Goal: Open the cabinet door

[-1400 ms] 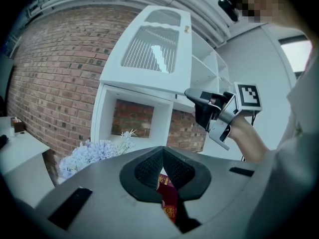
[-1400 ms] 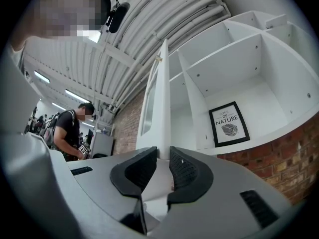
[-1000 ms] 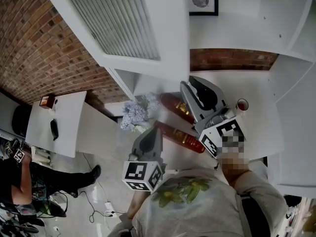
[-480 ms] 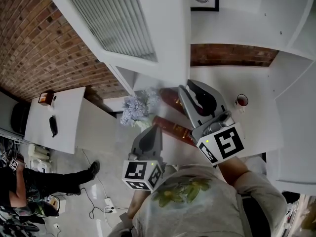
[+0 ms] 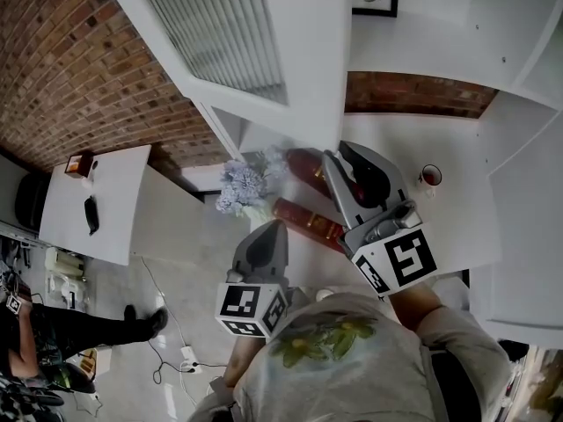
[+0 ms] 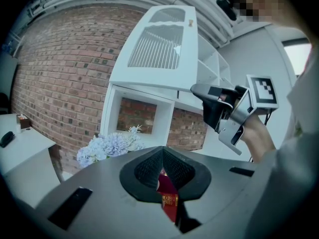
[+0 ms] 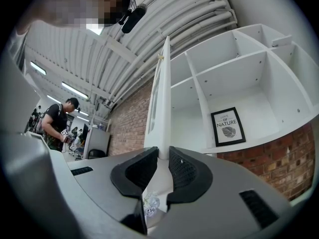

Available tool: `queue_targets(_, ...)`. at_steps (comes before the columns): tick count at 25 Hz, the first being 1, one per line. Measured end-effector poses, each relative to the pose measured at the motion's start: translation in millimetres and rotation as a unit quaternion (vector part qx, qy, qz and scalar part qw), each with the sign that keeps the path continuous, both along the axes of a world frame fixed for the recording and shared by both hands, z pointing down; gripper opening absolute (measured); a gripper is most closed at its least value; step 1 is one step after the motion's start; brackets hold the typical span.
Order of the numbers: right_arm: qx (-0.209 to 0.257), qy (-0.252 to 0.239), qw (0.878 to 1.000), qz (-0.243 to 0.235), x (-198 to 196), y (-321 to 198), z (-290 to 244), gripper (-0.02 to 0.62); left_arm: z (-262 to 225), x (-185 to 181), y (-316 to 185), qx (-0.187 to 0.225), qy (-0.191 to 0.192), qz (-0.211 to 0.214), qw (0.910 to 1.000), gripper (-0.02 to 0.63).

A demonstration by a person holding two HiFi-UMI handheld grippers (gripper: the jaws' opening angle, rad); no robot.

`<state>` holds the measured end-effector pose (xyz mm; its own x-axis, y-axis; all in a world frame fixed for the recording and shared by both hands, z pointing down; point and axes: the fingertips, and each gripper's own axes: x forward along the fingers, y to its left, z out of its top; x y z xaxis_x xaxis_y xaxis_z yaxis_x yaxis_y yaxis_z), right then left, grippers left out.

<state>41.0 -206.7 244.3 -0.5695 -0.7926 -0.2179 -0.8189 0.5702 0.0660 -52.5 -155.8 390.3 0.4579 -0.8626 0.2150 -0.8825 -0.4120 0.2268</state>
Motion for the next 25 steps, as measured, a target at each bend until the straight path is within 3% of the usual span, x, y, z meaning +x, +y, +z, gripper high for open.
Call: queue_targets(25, 0.01, 0.006, 0.998, -0.058, -28, 39, 0, 0.072, 5, -5, 22, -0.003, 0.006, -0.023, 0.9997, 0.011)
